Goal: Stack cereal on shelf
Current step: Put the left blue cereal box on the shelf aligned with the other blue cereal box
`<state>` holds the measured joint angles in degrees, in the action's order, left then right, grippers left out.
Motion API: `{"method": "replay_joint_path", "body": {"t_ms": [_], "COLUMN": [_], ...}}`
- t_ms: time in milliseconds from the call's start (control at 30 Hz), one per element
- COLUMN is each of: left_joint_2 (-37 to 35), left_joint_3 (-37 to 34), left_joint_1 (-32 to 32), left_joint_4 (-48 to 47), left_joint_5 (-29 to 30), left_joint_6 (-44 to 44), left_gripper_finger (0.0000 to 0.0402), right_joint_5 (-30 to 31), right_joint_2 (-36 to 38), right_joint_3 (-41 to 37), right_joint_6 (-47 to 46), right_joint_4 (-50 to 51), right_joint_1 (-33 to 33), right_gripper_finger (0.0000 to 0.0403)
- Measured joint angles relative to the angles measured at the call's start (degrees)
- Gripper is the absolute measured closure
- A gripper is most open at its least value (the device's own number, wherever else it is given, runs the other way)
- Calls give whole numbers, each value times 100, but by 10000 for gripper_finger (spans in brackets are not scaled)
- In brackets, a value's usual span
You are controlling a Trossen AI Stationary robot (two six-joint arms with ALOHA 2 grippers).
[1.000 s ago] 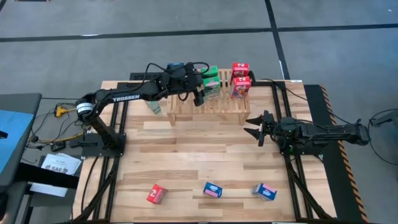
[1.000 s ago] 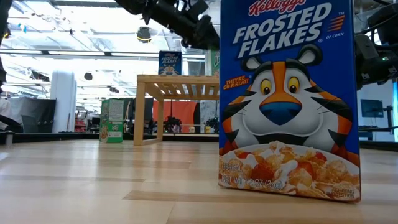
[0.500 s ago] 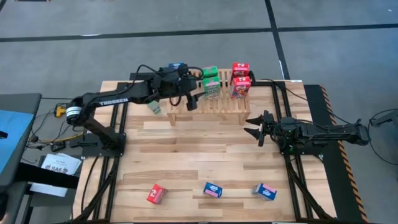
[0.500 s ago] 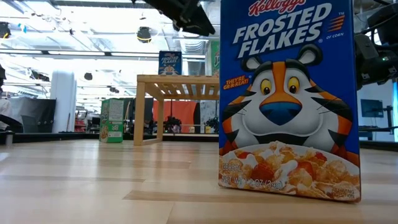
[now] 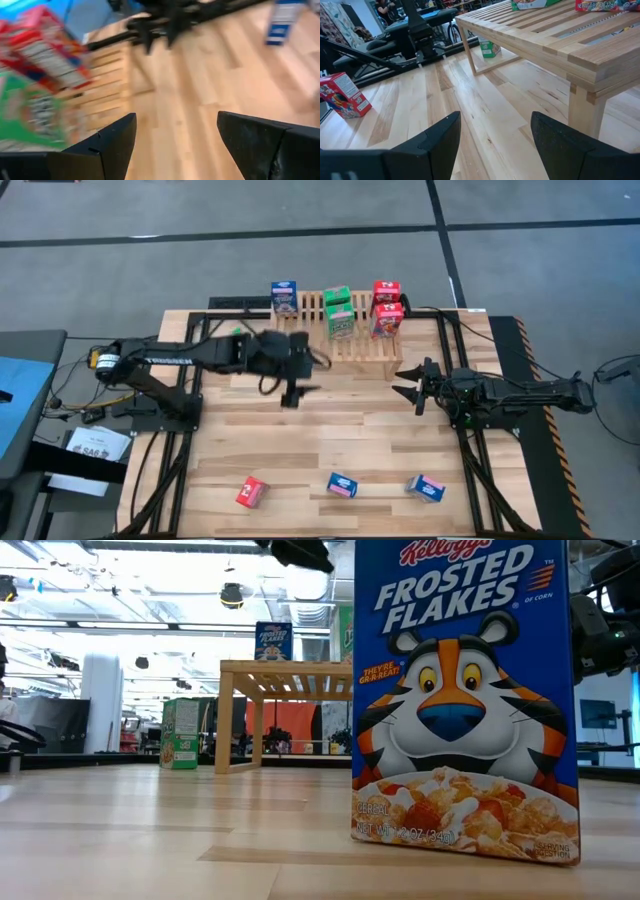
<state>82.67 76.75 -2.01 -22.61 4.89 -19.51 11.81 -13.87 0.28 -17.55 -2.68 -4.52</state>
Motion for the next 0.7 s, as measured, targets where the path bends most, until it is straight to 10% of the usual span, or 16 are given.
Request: {"method": "replay_joint_path", "body": {"t_ms": [700], "left_joint_2": [909], "left_joint_3": [5], "left_joint_1": [2280], "left_joint_4": [785], "left_joint_5": [1481], "left_joint_6": [508], "left_gripper_finger": [99], "right_joint_5": [-2], "right_joint_2": [-9], "right_joint_3": [-1], "right_joint_6": [0], "right_joint_4": [-43], "right_joint_1": [-2], "right_gripper_finger": [137]}}
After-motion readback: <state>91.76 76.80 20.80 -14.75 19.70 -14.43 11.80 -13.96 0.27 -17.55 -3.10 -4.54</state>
